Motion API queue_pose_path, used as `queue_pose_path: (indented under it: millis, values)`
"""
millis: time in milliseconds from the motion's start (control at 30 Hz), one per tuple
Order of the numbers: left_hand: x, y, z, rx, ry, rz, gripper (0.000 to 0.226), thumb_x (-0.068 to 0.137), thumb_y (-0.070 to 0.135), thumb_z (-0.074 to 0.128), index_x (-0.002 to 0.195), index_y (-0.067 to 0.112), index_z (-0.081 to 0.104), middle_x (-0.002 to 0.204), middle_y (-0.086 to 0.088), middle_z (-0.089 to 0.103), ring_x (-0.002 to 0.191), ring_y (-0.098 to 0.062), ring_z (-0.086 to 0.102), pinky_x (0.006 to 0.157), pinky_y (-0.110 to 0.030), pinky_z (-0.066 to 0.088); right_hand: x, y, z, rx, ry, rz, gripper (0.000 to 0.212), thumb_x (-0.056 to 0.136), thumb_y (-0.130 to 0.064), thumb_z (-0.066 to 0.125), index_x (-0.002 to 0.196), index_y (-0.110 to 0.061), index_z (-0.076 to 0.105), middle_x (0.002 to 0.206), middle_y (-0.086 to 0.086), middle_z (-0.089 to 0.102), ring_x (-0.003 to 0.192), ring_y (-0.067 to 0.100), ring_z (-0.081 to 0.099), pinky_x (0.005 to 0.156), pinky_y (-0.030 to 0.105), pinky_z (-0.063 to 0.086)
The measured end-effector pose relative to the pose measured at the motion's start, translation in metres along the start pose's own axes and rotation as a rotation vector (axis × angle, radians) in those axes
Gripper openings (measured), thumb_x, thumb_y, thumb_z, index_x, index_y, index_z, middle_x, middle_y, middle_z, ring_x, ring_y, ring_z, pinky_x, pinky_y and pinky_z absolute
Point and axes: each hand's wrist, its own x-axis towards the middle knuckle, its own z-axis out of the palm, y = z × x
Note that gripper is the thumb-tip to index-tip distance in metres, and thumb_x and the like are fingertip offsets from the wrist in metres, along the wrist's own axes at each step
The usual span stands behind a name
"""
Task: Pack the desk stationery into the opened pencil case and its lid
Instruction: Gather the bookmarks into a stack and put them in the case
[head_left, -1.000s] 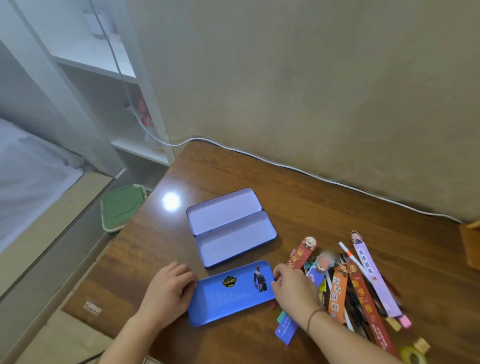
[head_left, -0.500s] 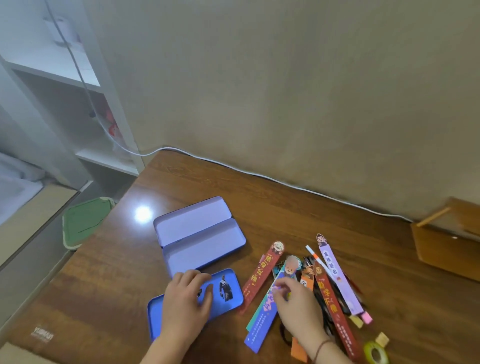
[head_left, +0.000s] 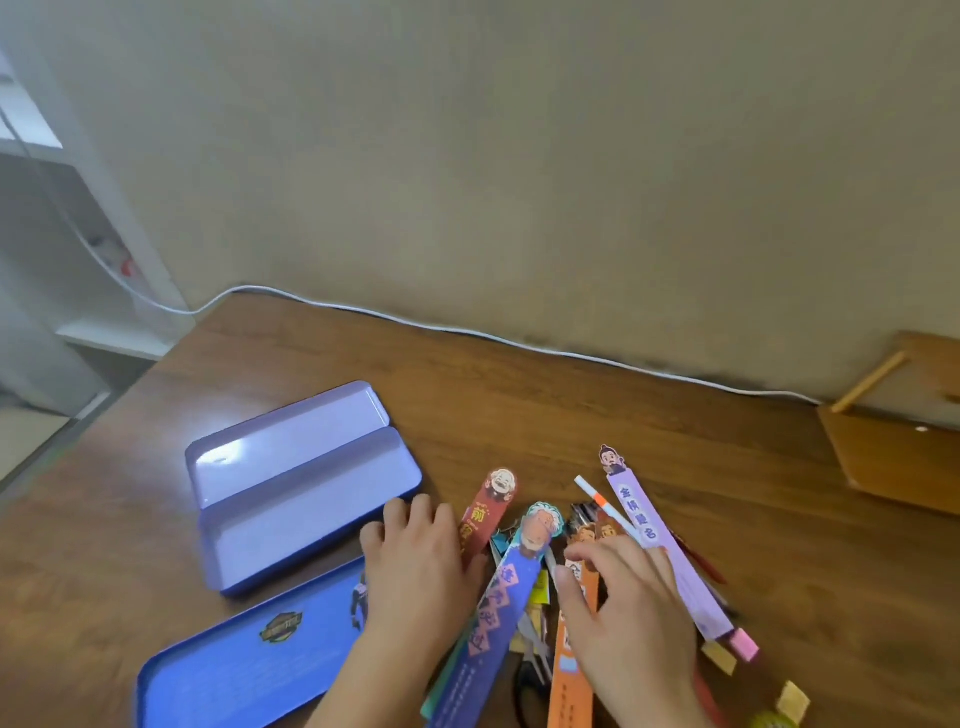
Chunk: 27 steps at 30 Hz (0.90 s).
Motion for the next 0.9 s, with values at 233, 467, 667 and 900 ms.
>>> queue_pose_path:
  millis: [233,467,667,900]
  values:
    - [0.007,0.005,0.01,-0.174,0.152,0.04,0.027,0.085,0.055,0.051,0.089,0.028,0.047,0.086,0.009,0.059,0.091,-0.021,0.054,0.078,-0.038,0.036,0.0,0.022,0.018,0.04,0.214,-0.163,0.018,0.084,-0.049,0.061,0.091,-0.035,0.068,0.093,-0.019,0.061,0.093,0.007,0.042,0.075,0.027,0.043]
    - [-0.006,0.007,0.01,-0.648,0.387,0.117,0.021,0.083,0.039,0.065,0.085,0.023,0.052,0.07,0.009,0.064,0.067,-0.014,0.061,0.061,-0.034,0.048,-0.007,0.024,0.023,-0.029,0.214,-0.287,0.033,0.084,-0.062,0.05,0.08,-0.032,0.065,0.089,-0.017,0.056,0.095,0.013,0.042,0.077,0.032,0.042]
    - [-0.022,0.005,-0.006,-1.439,0.257,0.123,0.011,0.096,0.013,0.054,0.085,0.01,0.054,0.072,-0.006,0.064,0.056,-0.018,0.06,0.049,-0.025,0.049,-0.048,0.02,0.02,0.009,0.167,-0.286,0.031,0.083,-0.058,0.055,0.09,-0.03,0.067,0.099,-0.011,0.057,0.102,0.018,0.041,0.083,0.03,0.037]
    - [-0.027,-0.004,-0.002,-1.709,-0.06,0.078,0.009,0.097,0.017,0.054,0.09,0.012,0.056,0.065,-0.004,0.056,0.042,-0.014,0.05,0.045,-0.024,0.042,-0.049,-0.001,0.033,-0.193,0.088,-0.058,0.056,0.075,-0.082,0.039,0.092,-0.032,0.057,0.113,-0.006,0.048,0.114,0.024,0.038,0.092,0.04,0.038]
